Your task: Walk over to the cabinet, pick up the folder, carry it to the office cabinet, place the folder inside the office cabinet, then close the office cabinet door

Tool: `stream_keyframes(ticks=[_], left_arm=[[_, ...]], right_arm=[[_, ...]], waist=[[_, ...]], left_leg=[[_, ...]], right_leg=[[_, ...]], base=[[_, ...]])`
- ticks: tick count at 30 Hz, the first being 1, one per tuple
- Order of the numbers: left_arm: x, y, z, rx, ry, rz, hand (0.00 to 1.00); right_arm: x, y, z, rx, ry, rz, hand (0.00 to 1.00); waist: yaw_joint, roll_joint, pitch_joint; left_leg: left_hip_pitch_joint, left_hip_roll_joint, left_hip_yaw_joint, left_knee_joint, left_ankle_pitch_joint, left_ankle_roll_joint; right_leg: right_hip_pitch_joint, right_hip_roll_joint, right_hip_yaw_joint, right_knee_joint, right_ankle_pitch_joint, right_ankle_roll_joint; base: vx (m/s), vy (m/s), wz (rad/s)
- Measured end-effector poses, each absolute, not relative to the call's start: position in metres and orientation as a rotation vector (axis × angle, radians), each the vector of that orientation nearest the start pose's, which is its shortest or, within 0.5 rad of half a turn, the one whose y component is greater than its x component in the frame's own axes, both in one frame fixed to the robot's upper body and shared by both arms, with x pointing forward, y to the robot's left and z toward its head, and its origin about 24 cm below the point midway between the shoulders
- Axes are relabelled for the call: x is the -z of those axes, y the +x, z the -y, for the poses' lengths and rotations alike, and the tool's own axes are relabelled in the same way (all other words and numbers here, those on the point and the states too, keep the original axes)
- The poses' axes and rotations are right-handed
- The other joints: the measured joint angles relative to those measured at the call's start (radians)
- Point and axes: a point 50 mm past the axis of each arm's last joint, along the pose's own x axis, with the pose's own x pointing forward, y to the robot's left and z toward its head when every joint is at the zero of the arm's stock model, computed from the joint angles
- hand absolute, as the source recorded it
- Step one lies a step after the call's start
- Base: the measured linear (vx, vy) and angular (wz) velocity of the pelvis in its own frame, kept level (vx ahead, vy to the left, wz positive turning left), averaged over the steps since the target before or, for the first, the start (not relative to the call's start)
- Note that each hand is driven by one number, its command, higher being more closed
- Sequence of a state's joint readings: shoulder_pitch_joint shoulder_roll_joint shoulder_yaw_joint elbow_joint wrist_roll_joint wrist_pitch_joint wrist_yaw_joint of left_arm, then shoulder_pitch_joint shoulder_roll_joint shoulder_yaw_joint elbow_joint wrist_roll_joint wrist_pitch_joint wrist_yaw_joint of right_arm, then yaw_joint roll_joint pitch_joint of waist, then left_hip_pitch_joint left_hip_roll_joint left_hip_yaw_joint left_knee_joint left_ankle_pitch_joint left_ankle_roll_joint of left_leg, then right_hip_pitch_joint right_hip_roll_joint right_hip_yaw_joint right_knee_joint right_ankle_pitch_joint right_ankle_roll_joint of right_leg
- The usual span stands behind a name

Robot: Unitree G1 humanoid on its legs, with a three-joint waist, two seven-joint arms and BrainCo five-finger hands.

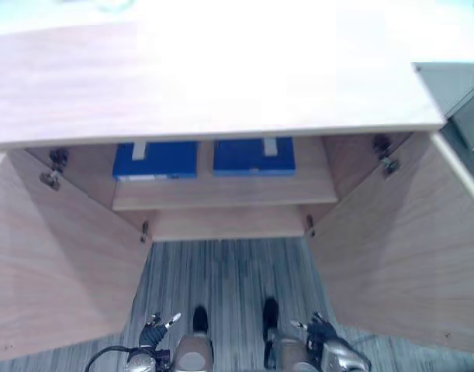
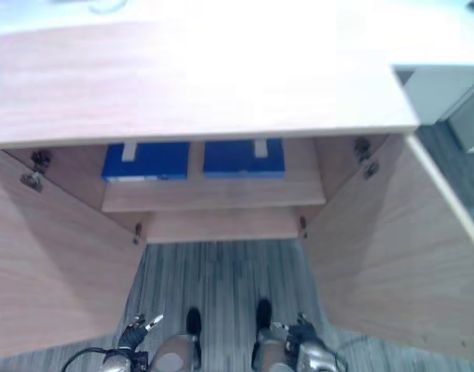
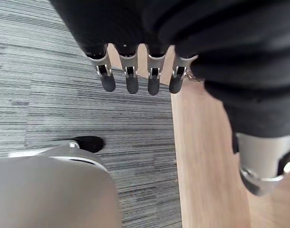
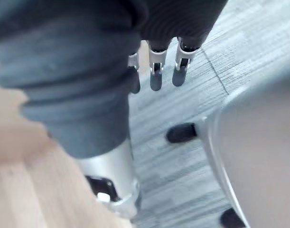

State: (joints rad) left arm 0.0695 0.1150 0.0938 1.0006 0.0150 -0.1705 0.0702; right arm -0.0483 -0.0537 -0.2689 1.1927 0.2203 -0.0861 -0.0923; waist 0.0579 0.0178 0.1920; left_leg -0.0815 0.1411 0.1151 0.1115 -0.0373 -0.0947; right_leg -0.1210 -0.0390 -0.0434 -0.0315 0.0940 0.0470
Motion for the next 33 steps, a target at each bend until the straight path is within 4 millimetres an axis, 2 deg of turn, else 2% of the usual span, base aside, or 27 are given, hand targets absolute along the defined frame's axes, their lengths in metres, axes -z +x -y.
stream_keyframes(ticks=[1, 3, 5, 8, 10, 12, 16, 20, 21, 22, 23, 24, 25, 27, 28, 29, 30, 31, 32, 33], left_arm=[[0.145, 0.123, -0.209, -0.173, 0.147, -0.896, 0.00], [0.144, 0.127, -0.205, -0.116, 0.205, -0.889, 0.00], [0.144, 0.131, -0.203, -0.084, 0.230, -0.884, 0.00], [0.147, 0.134, -0.191, -0.024, 0.243, -0.899, 0.00], [0.151, 0.130, -0.179, -0.004, 0.215, -0.924, 0.00], [0.154, 0.127, -0.177, -0.004, 0.190, -0.950, 0.00], [0.157, 0.123, -0.184, -0.052, 0.148, -1.000, 0.00], [0.159, 0.118, -0.181, -0.117, 0.067, -1.018, 0.00], [0.159, 0.119, -0.181, -0.129, 0.055, -1.015, 0.00], [0.159, 0.119, -0.181, -0.150, 0.034, -1.010, 0.00], [0.158, 0.119, -0.181, -0.165, 0.021, -1.004, 0.00], [0.157, 0.120, -0.181, -0.191, -0.002, -0.994, 0.00], [0.158, 0.117, -0.183, -0.216, -0.019, -0.996, 0.00], [0.159, 0.113, -0.184, -0.238, -0.036, -1.004, 0.00], [0.160, 0.110, -0.185, -0.248, -0.041, -1.012, 0.00], [0.160, 0.109, -0.186, -0.255, -0.041, -1.015, 0.00], [0.161, 0.107, -0.185, -0.263, -0.054, -1.024, 0.00], [0.163, 0.104, -0.180, -0.256, -0.067, -1.044, 0.00], [0.163, 0.103, -0.179, -0.250, -0.066, -1.047, 0.00], [0.163, 0.102, -0.180, -0.245, -0.054, -1.050, 0.00]], right_arm=[[0.162, 0.105, 0.205, 0.526, 0.271, -1.060, 0.00], [0.165, 0.096, 0.208, 0.580, 0.295, -1.089, 0.00], [0.165, 0.094, 0.208, 0.586, 0.288, -1.102, 0.00], [0.165, 0.095, 0.208, 0.581, 0.286, -1.107, 0.00], [0.164, 0.100, 0.207, 0.559, 0.274, -1.097, 0.00], [0.164, 0.102, 0.206, 0.540, 0.260, -1.096, 0.00], [0.164, 0.102, 0.206, 0.534, 0.257, -1.106, 0.00], [0.160, 0.115, 0.200, 0.545, 0.282, -1.041, 0.00], [0.159, 0.117, 0.198, 0.536, 0.268, -1.031, 0.00], [0.157, 0.119, 0.198, 0.537, 0.265, -1.009, 0.00], [0.156, 0.120, 0.197, 0.540, 0.268, -0.998, 0.00], [0.156, 0.117, 0.199, 0.559, 0.272, -0.989, 0.00], [0.156, 0.114, 0.201, 0.573, 0.269, -0.991, 0.00], [0.158, 0.107, 0.204, 0.590, 0.261, -1.003, 0.00], [0.158, 0.105, 0.205, 0.596, 0.261, -1.008, 0.00], [0.159, 0.103, 0.205, 0.602, 0.264, -1.012, 0.00], [0.160, 0.097, 0.207, 0.635, 0.286, -1.025, 0.00], [0.161, 0.091, 0.213, 0.698, 0.324, -1.032, 0.00], [0.162, 0.087, 0.215, 0.724, 0.344, -1.040, 0.00], [0.165, 0.079, 0.214, 0.751, 0.368, -1.073, 0.00]], waist=[[-0.003, 0.001, -0.023], [-0.001, 0.004, -0.034], [0.003, 0.005, -0.036], [-0.007, 0.002, -0.062], [-0.011, 0.003, -0.083], [-0.017, 0.002, -0.095], [-0.032, 0.001, -0.094], [-0.035, 0.000, -0.078], [-0.034, -0.003, -0.076], [-0.034, 0.003, -0.074], [-0.034, 0.002, -0.076], [-0.041, 0.000, -0.076], [-0.045, 0.001, -0.076], [-0.043, -0.001, -0.080], [-0.045, -0.006, -0.083], [-0.045, -0.011, -0.081], [-0.046, -0.010, -0.094], [-0.048, 0.019, -0.102], [-0.046, 0.023, -0.105], [-0.042, 0.021, -0.109]], left_leg=[[0.001, 0.004, 0.002, 0.025, -0.018, -0.002], [0.003, 0.006, -0.018, 0.089, -0.063, -0.014], [0.019, -0.001, -0.047, 0.133, -0.110, -0.011], [0.048, -0.015, -0.019, 0.151, -0.152, 0.004], [0.068, -0.043, 0.010, 0.148, -0.182, 0.026], [0.072, -0.063, 0.036, 0.148, -0.193, 0.047], [0.121, -0.085, 0.110, 0.125, -0.199, 0.059], [0.213, -0.107, 0.238, 0.066, -0.189, 0.076], [0.229, -0.107, 0.266, 0.057, -0.188, 0.078], [0.242, -0.110, 0.303, 0.048, -0.186, 0.088], [0.245, -0.113, 0.317, 0.048, -0.186, 0.090], [0.251, -0.117, 0.333, 0.048, -0.185, 0.092], [0.262, -0.115, 0.344, 0.047, -0.184, 0.090], [0.284, -0.113, 0.366, 0.028, -0.175, 0.076], [0.303, -0.112, 0.379, 0.011, -0.168, 0.062], [0.313, -0.117, 0.385, 0.003, -0.164, 0.051], [0.306, -0.122, 0.385, -0.016, -0.155, 0.040], [0.287, -0.096, 0.361, -0.037, -0.144, 0.051], [0.281, -0.085, 0.327, -0.045, -0.141, 0.050], [0.272, -0.062, 0.275, -0.051, -0.138, 0.048]], right_leg=[[0.006, 0.004, 0.022, 0.001, 0.004, 0.002], [0.022, 0.017, 0.056, 0.005, 0.016, 0.002], [0.034, 0.035, 0.108, -0.001, 0.023, 0.002], [0.032, 0.042, 0.186, -0.006, 0.033, 0.008], [0.021, 0.044, 0.267, -0.017, 0.046, 0.021], [0.000, 0.040, 0.317, -0.015, 0.056, 0.028], [-0.011, 0.038, 0.378, 0.012, 0.059, 0.033], [-0.063, 0.076, 0.407, 0.165, 0.029, 0.029], [-0.074, 0.079, 0.393, 0.202, 0.016, 0.026], [-0.099, 0.063, 0.307, 0.270, -0.029, -0.003], [-0.127, 0.050, 0.238, 0.349, -0.068, -0.013], [-0.165, 0.019, 0.125, 0.497, -0.140, -0.041], [-0.175, -0.020, 0.037, 0.602, -0.196, -0.053], [-0.165, -0.076, -0.033, 0.679, -0.260, -0.049], [-0.148, -0.112, -0.065, 0.678, -0.288, -0.034], [-0.135, -0.121, -0.081, 0.648, -0.298, -0.015], [-0.107, -0.097, -0.100, 0.560, -0.326, -0.032], [-0.089, -0.045, -0.097, 0.480, -0.287, -0.043], [-0.072, -0.017, -0.092, 0.426, -0.260, -0.051], [-0.029, 0.040, -0.077, 0.304, -0.199, -0.066]], base=[[0.08, 0.040, -0.10], [0.08, 0.063, -0.48], [0.08, 0.102, -0.76], [0.05, 0.136, -0.81], [0.03, 0.140, -0.97], [0.02, 0.137, -0.76], [0.00, 0.138, -0.64], [-0.03, 0.082, -0.82], [-0.09, 0.015, -0.79], [-0.07, -0.002, -0.55], [-0.05, 0.012, -0.46], [0.01, 0.031, -0.33], [0.02, 0.019, -0.27], [0.07, -0.056, -0.32], [0.11, -0.111, -0.42], [0.16, -0.168, -0.47], [0.18, -0.168, -0.41], [0.15, -0.182, -0.44], [0.09, -0.160, -0.60], [0.02, -0.144, -0.77]])
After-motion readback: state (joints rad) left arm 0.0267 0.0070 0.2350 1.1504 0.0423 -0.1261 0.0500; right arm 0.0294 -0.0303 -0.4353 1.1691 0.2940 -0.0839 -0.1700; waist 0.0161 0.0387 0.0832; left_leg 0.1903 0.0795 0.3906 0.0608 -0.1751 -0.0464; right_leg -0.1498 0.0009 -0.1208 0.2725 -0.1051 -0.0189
